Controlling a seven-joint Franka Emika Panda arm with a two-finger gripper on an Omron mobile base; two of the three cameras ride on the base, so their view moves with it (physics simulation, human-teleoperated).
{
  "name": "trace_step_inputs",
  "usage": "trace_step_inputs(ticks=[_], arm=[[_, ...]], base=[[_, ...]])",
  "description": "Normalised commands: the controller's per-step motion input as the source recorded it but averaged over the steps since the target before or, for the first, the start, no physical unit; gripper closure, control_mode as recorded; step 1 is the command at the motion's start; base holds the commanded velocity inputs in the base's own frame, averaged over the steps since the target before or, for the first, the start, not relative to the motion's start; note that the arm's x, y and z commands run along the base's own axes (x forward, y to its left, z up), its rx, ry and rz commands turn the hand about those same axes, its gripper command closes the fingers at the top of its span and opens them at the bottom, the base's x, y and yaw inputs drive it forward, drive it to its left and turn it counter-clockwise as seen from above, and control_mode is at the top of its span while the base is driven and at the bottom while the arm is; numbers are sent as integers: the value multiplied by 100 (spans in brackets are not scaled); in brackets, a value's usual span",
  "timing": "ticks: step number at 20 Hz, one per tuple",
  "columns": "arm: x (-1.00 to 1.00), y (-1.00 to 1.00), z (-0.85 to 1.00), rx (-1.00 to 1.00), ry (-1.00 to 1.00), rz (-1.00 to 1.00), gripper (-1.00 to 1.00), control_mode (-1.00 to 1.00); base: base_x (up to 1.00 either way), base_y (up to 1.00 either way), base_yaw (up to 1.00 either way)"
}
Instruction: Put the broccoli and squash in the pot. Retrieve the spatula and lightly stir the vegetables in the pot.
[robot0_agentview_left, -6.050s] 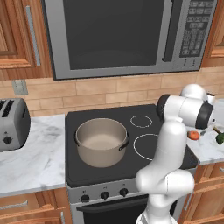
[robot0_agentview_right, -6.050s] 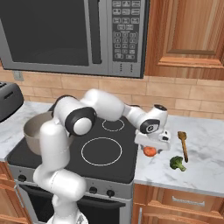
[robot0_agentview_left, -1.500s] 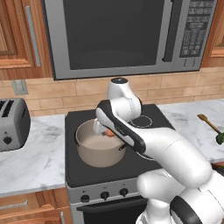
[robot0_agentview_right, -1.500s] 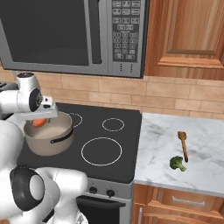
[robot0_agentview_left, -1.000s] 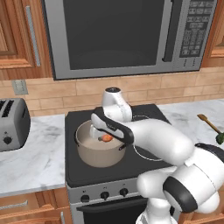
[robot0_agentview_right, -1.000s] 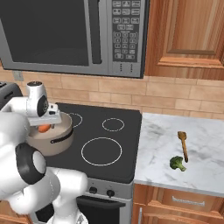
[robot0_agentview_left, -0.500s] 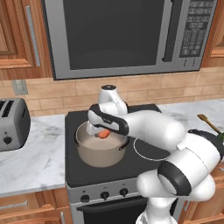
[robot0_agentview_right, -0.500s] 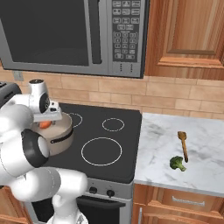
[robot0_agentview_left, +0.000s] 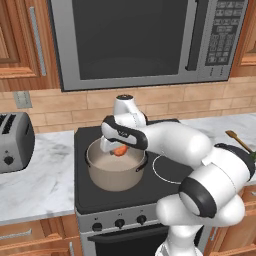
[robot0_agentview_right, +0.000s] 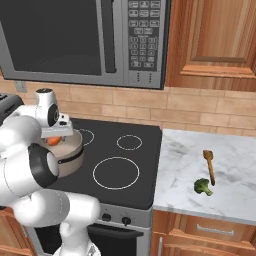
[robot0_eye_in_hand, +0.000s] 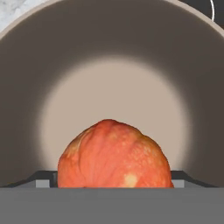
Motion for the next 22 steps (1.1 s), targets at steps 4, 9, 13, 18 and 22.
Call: trace_step_inputs(ticks=[4, 9, 13, 18, 22], arm=[[0, 0, -12, 0, 0, 0, -100, -100], [0, 0, -4, 0, 0, 0, -100, -100], [0, 0, -2, 0, 0, 0, -100, -100], [-2, 0, 2, 0, 0, 0, -100, -100], [-61, -9, 20, 7, -5, 0, -100, -100]], base=[[0, 0, 0], [0, 0, 0], [0, 0, 0], [0, 0, 0], [0, 0, 0]])
